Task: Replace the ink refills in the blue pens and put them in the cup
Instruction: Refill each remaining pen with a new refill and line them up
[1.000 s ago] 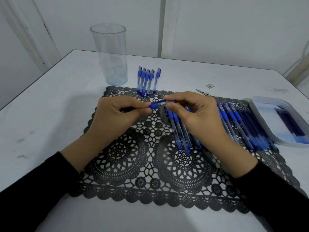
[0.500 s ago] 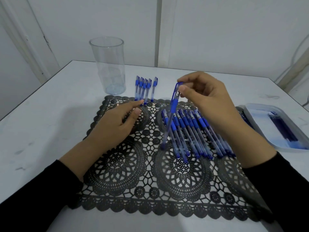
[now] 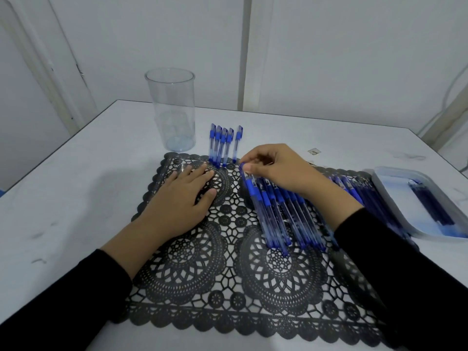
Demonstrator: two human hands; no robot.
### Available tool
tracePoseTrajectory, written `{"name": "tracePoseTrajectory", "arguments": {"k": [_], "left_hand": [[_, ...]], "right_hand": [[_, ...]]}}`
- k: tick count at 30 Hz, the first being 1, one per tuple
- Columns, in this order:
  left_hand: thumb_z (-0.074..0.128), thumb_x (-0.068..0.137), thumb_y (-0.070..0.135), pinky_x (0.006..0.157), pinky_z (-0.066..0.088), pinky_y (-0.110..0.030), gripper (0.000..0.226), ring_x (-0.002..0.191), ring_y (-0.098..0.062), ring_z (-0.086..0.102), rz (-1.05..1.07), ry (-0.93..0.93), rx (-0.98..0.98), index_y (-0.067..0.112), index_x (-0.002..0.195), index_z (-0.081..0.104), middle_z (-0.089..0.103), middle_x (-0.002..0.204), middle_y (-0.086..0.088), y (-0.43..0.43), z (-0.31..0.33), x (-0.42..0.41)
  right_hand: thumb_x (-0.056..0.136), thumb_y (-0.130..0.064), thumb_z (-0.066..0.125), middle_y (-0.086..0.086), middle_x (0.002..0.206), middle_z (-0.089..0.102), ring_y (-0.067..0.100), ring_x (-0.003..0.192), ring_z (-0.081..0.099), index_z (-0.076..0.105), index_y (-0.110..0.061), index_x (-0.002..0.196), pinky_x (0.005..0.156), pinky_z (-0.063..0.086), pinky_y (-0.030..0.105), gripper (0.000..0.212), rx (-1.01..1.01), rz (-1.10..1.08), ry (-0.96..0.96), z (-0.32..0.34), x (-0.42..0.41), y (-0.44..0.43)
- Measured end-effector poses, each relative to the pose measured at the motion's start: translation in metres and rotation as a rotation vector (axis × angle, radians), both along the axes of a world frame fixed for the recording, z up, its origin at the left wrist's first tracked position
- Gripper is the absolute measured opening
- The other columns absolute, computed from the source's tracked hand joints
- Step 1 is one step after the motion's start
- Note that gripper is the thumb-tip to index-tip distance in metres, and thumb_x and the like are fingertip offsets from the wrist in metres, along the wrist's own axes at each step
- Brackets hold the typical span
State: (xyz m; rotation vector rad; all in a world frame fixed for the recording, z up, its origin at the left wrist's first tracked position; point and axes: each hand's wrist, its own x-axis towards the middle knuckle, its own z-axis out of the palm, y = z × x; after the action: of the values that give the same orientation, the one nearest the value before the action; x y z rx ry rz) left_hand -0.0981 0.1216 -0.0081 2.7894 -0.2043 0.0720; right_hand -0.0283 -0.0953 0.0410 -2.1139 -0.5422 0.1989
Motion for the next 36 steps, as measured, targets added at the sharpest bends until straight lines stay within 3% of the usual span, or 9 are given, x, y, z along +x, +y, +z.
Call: {"name": "tracePoseTrajectory", "arguments": {"k": [5, 9, 14, 18, 21, 23, 27, 36], "left_hand": [[0.028, 0.105, 0.046, 0.121, -0.002, -0.032, 0.055, 0.152, -0.012, 0.002, 0.004, 0.010, 0.023, 0.031, 0.157, 0.021, 0.010, 0.164, 0.011, -0.001, 0.001, 0.000], [0.028, 0.104, 0.046, 0.121, -0.002, -0.032, 0.055, 0.152, -0.012, 0.002, 0.002, 0.007, 0.018, 0.030, 0.157, 0.021, 0.010, 0.164, 0.011, -0.001, 0.000, 0.000], [0.029, 0.104, 0.047, 0.122, -0.001, -0.033, 0.055, 0.152, -0.013, 0.004, -0.003, 0.006, 0.027, 0.031, 0.156, 0.022, 0.012, 0.164, 0.011, -0.001, 0.001, 0.000], [0.043, 0.102, 0.038, 0.120, 0.015, -0.034, 0.046, 0.147, -0.017, 0.027, 0.010, -0.099, 0.000, 0.027, 0.147, 0.042, 0.034, 0.158, 0.005, -0.004, 0.010, 0.003], [0.048, 0.099, 0.031, 0.107, 0.034, -0.033, 0.038, 0.128, -0.017, 0.048, 0.002, -0.208, -0.033, 0.023, 0.136, 0.053, 0.054, 0.140, 0.002, -0.007, 0.020, 0.013], [0.047, 0.100, 0.031, 0.100, 0.036, -0.029, 0.037, 0.123, -0.017, 0.051, -0.008, -0.230, -0.040, 0.022, 0.135, 0.053, 0.056, 0.136, 0.001, -0.008, 0.023, 0.024], [0.041, 0.103, 0.033, 0.112, 0.032, -0.033, 0.044, 0.138, -0.016, 0.041, -0.035, -0.205, -0.030, 0.020, 0.144, 0.047, 0.044, 0.151, 0.001, -0.011, 0.020, 0.056], [0.027, 0.107, 0.034, 0.123, 0.008, -0.033, 0.053, 0.152, -0.018, 0.009, -0.033, -0.105, 0.008, 0.016, 0.157, 0.022, 0.015, 0.165, -0.002, -0.012, 0.001, 0.086]], "right_hand": [[0.092, -0.023, 0.067, -0.007, 0.080, 0.064, -0.003, 0.067, 0.055, 0.073, -0.015, 0.102, 0.063, 0.042, 0.003, 0.014, -0.089, 0.005, -0.042, -0.012, 0.011, 0.007], [0.092, -0.023, 0.066, -0.007, 0.086, 0.067, 0.000, 0.077, 0.059, 0.073, -0.016, 0.102, 0.062, 0.040, 0.000, 0.014, -0.169, 0.003, -0.090, -0.017, 0.013, 0.009], [0.093, -0.025, 0.065, -0.006, 0.094, 0.066, 0.007, 0.087, 0.058, 0.073, -0.019, 0.105, 0.068, 0.038, 0.007, 0.016, -0.266, 0.006, -0.172, -0.015, 0.012, 0.006], [0.094, -0.025, 0.063, -0.004, 0.094, 0.067, 0.010, 0.086, 0.058, 0.073, -0.018, 0.104, 0.067, 0.038, 0.007, 0.016, -0.324, 0.010, -0.221, -0.011, 0.014, 0.002], [0.095, -0.026, 0.060, -0.005, 0.090, 0.069, 0.009, 0.081, 0.061, 0.073, -0.016, 0.101, 0.066, 0.042, 0.010, 0.016, -0.265, -0.050, -0.219, -0.009, 0.021, 0.000], [0.096, -0.025, 0.060, -0.009, 0.084, 0.066, 0.005, 0.076, 0.058, 0.072, -0.015, 0.100, 0.063, 0.040, 0.012, 0.016, -0.237, -0.101, -0.229, -0.008, 0.029, 0.001], [0.096, -0.023, 0.058, -0.004, 0.096, 0.067, 0.008, 0.085, 0.055, 0.073, -0.014, 0.106, 0.074, 0.037, 0.018, 0.020, -0.264, -0.180, -0.254, -0.009, 0.052, 0.011], [0.097, -0.021, 0.056, 0.007, 0.114, 0.068, 0.019, 0.104, 0.060, 0.068, -0.018, 0.123, 0.080, 0.031, 0.012, 0.029, -0.287, -0.153, -0.257, -0.015, 0.086, 0.036]]}}
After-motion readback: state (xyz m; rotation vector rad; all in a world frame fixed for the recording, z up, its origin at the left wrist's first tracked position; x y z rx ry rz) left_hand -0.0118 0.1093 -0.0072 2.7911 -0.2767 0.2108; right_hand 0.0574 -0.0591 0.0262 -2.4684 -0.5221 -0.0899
